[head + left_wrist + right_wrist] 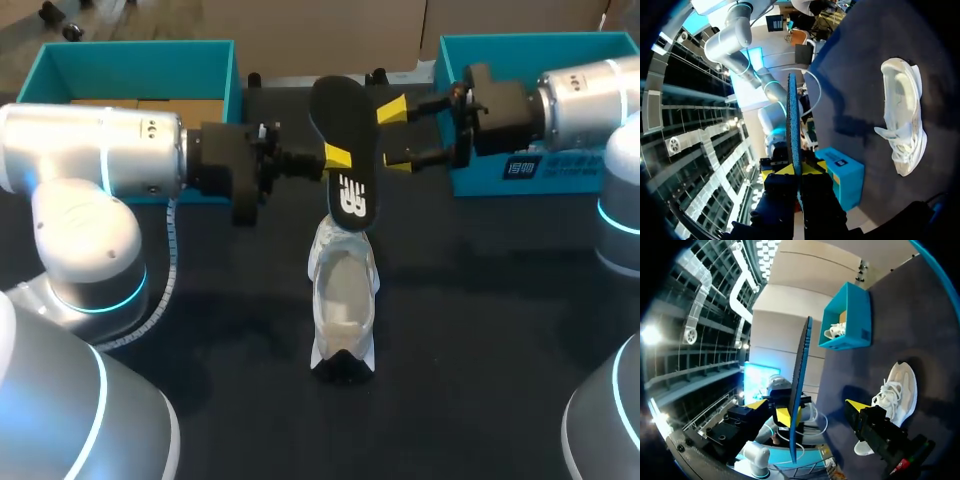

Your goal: Take the shoe out of the shoebox, open the shoe tongue, remove and reinsert the insole, then place the shoe into the shoebox

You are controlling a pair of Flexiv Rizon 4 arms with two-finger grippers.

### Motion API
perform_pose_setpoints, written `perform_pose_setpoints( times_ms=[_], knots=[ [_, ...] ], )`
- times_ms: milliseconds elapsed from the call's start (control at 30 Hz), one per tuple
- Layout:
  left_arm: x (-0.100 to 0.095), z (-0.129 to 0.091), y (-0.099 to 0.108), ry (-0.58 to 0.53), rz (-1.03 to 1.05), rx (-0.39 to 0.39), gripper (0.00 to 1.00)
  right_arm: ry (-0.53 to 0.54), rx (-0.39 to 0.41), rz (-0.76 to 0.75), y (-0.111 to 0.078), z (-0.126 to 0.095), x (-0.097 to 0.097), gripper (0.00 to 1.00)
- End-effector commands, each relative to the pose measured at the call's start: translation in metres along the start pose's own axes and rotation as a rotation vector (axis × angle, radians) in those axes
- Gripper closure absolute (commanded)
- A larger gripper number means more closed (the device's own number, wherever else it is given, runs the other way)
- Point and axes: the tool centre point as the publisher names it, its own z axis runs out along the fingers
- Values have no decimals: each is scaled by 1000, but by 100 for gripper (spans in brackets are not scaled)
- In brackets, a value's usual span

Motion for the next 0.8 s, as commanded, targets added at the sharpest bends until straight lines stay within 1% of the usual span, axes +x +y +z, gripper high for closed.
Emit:
perform_pose_setpoints(
  times_ms=[33,300,367,433,533,633,700,800],
  knots=[
    [7,9,5,-8,2,1,100,-1,0,7,2,9,-1,0],
    [14,14,8,2,-7,-10,100,-1,11,7,1,17,2,1],
    [15,15,9,-1,-13,-12,100,0,10,7,1,17,2,9],
    [17,15,8,0,-13,-12,100,3,9,8,1,18,2,13],
    [19,15,9,-3,-22,-17,100,12,3,14,1,19,1,33],
    [19,15,9,-3,-22,-17,100,24,-3,26,0,21,0,41],
    [19,15,9,-3,-22,-17,100,30,-3,34,-1,23,0,51],
    [19,15,9,-3,-22,-17,100,36,-2,52,-1,25,0,53]
  ],
)
